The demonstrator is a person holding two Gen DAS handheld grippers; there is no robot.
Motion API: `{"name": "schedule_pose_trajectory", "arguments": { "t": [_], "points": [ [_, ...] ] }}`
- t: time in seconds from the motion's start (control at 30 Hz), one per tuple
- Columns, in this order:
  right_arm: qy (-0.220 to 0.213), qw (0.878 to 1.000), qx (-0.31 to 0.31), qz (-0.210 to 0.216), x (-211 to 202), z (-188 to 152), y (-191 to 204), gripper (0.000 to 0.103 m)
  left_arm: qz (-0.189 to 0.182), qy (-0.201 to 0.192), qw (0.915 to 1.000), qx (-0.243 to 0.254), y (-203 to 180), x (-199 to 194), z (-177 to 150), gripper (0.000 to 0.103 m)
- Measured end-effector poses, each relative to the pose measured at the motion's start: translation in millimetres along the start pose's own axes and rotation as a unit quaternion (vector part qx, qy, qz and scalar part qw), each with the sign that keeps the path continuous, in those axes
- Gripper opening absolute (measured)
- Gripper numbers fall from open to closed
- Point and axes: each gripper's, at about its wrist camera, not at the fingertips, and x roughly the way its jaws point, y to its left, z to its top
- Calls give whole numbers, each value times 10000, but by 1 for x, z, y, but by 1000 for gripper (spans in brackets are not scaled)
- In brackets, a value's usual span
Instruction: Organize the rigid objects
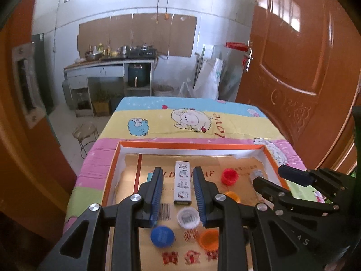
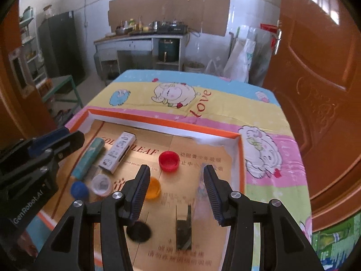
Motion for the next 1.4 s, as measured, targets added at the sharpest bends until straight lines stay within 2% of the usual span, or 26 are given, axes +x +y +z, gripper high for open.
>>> {"name": "schedule_pose_trajectory", "arguments": {
  "t": [0.23,0.33,0.4,0.63,0.73,0.87,1.1,1.27,1.4],
  "points": [
    [-307,9994,-118,-81,-57,-34,11,51,5,-626,9980,31,-17,-62,-23,27],
    [-450,9988,-131,-128,-76,-51,16,51,181,-914,9957,18,-24,-88,-42,27],
    [-573,9982,-90,-174,-90,-67,19,51,431,-1065,9934,21,-28,-106,-56,27],
    [-1117,9930,339,-171,-139,-127,28,51,653,-1182,9908,-46,-32,-154,-103,27],
    [-1386,9890,476,-205,-162,-151,35,51,994,-1263,9870,-20,-38,-177,-124,27],
    [-1711,9828,591,-359,-191,-179,43,51,1156,-1417,9831,43,-45,-203,-147,27],
    [-1913,9782,681,-426,-229,-225,52,51,658,-1239,9899,212,-51,-233,-174,27],
    [-2084,9749,587,-519,-255,-242,60,51,534,-1300,9899,197,-52,-253,-189,27],
    [-2174,9734,525,-499,-270,-249,63,51,614,-1342,9889,163,-50,-258,-195,27]
  ]
}}
